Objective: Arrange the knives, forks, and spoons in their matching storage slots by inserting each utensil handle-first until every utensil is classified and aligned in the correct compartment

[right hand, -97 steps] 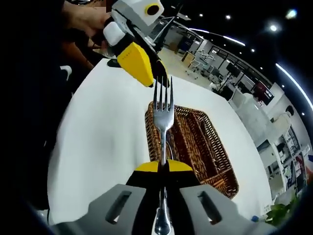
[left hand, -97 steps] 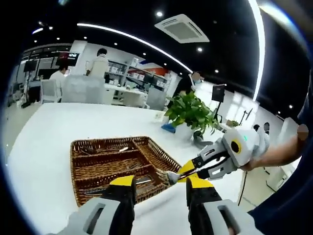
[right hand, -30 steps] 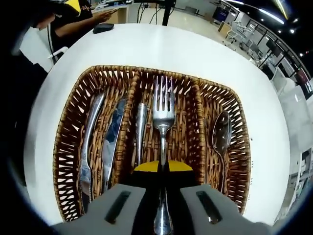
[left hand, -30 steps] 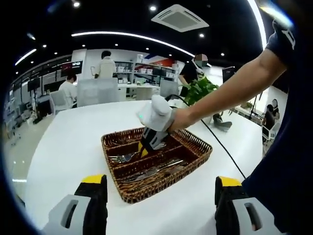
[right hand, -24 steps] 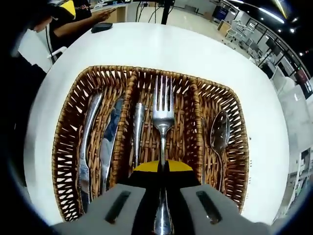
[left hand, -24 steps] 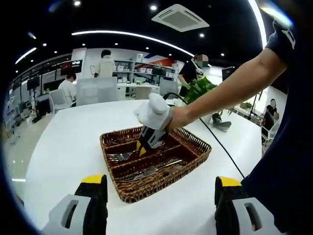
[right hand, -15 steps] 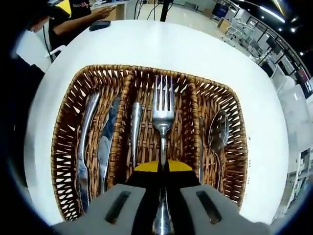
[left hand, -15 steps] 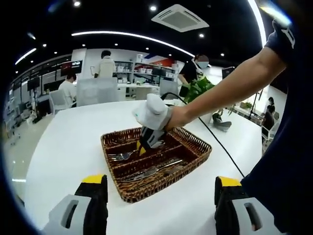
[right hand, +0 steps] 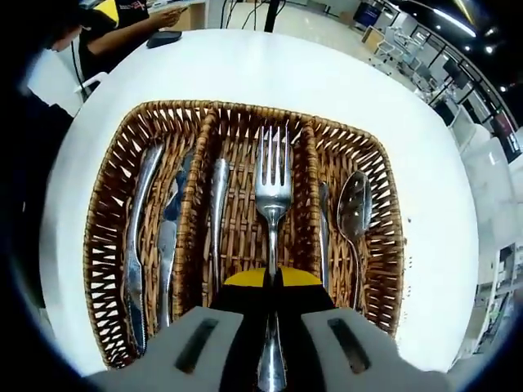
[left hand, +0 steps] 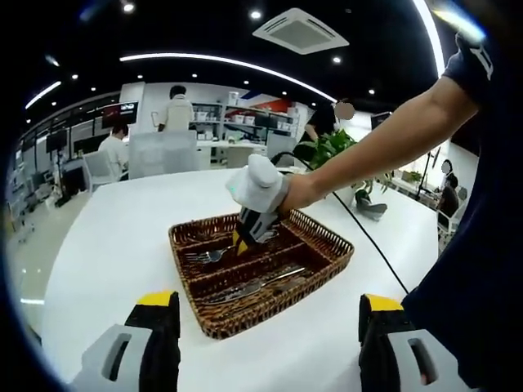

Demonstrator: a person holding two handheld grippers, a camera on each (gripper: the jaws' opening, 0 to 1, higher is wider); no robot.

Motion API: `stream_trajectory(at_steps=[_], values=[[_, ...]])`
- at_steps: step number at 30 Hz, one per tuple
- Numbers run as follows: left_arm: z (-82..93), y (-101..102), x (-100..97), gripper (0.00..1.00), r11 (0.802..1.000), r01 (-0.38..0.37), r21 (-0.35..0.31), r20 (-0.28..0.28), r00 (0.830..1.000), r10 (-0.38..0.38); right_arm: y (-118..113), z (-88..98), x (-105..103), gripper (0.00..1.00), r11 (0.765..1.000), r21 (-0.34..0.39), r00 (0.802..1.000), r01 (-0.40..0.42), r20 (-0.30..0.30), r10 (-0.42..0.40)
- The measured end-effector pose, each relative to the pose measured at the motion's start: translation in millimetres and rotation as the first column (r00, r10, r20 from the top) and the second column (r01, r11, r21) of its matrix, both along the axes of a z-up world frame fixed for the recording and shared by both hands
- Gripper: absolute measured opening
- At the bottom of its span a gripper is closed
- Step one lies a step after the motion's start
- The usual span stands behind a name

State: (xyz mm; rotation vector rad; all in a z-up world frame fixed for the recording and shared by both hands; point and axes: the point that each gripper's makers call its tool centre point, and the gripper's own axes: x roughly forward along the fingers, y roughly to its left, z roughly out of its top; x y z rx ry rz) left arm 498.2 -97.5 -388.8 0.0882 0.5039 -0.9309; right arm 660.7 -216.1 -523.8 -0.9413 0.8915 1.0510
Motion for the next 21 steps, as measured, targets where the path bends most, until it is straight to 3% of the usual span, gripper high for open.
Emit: stream_trajectory(at_steps=[9, 13, 21], values=[[-0.9, -1.5, -2.3, 0.95, 1.0, 0.006, 0.005, -0.004, 1.0, -0.006, -22.2, -4.9, -7.3, 0.02, 0.997, -0.069, 0.999, 0.025, -0.024, -0.027], [-0.7, -1.7, -3.1, 0.95, 1.0, 0.008, 0.011, 0.002, 1.0, -0.008, -26.2, -6.0, -6.9, 0.03, 0.996, -0.062, 0.997, 0.062, -0.041, -0.065], [-0.7, 1.3, -6.1, 0.95, 1.0, -0.009, 0.008, -0.001, 1.0, 0.009, -26.9, -4.3, -9.2, 0.05, 0.996, -0.07, 0.998, 0.049, -0.035, -0.051]])
